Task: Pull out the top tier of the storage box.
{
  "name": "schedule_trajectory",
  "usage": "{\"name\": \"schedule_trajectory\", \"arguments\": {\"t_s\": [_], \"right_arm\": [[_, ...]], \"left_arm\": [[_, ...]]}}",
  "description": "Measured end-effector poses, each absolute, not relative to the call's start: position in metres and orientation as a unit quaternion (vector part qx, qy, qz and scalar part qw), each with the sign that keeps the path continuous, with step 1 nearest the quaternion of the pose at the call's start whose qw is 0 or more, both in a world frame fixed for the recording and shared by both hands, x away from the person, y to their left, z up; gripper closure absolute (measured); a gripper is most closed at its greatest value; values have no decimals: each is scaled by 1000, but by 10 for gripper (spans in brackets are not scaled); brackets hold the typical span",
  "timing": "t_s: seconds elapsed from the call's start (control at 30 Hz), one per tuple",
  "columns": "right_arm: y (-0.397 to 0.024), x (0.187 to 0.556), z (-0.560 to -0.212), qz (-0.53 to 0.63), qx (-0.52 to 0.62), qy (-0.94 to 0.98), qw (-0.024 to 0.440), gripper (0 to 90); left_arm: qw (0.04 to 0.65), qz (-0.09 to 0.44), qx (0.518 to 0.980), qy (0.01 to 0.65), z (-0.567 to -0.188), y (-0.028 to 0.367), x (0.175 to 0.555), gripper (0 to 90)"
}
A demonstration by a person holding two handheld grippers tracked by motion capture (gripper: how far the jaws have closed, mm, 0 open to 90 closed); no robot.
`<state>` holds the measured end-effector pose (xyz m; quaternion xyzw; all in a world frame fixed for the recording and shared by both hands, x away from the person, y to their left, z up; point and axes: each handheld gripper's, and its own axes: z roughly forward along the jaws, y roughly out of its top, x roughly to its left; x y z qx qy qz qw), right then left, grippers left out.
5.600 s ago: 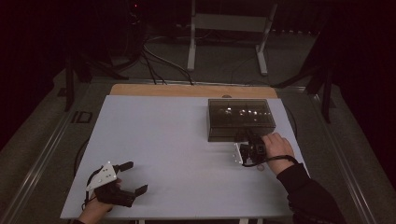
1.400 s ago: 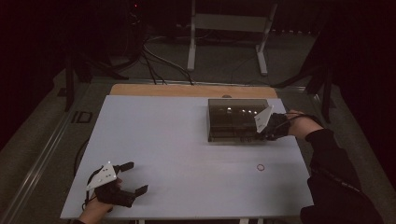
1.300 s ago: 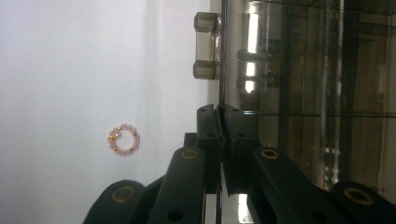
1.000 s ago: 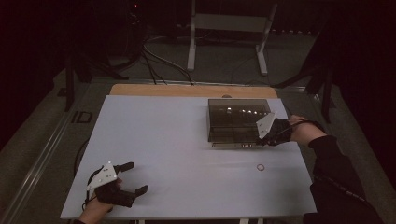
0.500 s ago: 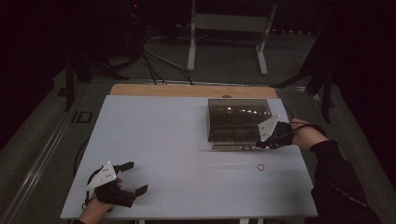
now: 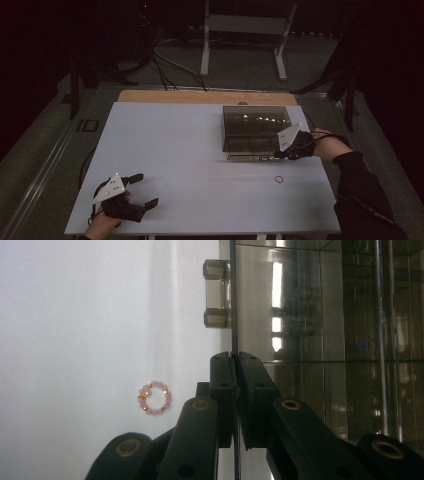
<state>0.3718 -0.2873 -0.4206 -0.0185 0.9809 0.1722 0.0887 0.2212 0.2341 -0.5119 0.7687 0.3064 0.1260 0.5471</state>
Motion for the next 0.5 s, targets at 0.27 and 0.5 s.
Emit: {"name": "schedule_trajectory", "arguments": {"t_s": [0.27,0.5], "right_arm": [[-290,369,-408,192,12,977,90,789],[-294,367,-398,235,41,965,111,710]], "left_arm": [[545,124,771,305,-512,234,221,0],[546,124,770,306,-512,234,221,0]]}}
